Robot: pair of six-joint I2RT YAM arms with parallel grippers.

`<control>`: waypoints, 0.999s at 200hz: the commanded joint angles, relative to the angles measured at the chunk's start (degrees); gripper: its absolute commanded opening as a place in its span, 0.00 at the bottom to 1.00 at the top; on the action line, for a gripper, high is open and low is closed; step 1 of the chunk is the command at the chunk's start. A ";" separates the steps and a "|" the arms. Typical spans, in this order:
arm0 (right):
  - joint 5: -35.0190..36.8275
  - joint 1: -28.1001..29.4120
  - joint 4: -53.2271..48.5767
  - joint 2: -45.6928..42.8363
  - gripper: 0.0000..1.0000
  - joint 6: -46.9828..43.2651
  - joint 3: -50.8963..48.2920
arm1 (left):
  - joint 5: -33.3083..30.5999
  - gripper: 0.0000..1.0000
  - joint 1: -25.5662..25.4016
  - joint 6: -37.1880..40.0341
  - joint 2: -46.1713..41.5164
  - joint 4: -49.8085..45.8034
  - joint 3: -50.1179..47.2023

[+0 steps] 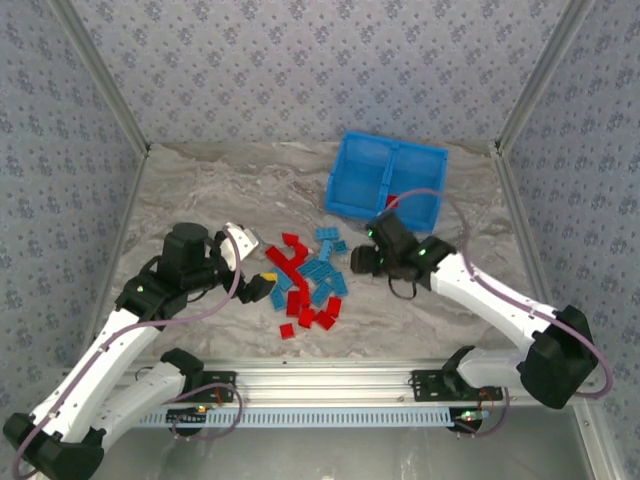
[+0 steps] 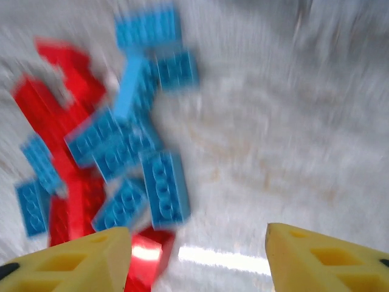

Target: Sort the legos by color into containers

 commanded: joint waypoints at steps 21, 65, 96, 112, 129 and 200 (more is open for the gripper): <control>2.52 12.43 0.44 5.82 0.88 16.80 -2.43 | 1.04 0.99 0.94 -0.42 -0.07 1.23 -0.06; 1.40 14.10 3.74 15.93 0.91 17.37 0.82 | 1.08 0.99 1.00 0.21 -0.17 0.31 -0.07; -1.27 14.40 5.45 20.85 0.84 15.91 2.68 | 0.78 0.99 1.12 0.80 -0.18 0.11 -0.24; -0.90 15.10 4.67 22.47 0.79 15.89 3.58 | 0.81 0.99 1.41 1.16 -0.04 0.11 -0.37; 0.38 15.45 3.43 23.70 0.67 16.78 3.57 | 0.92 0.99 1.77 1.34 0.14 -0.15 -0.42; 4.38 15.50 2.14 19.13 0.26 18.42 0.07 | 2.20 0.99 2.20 1.07 0.31 0.23 -0.52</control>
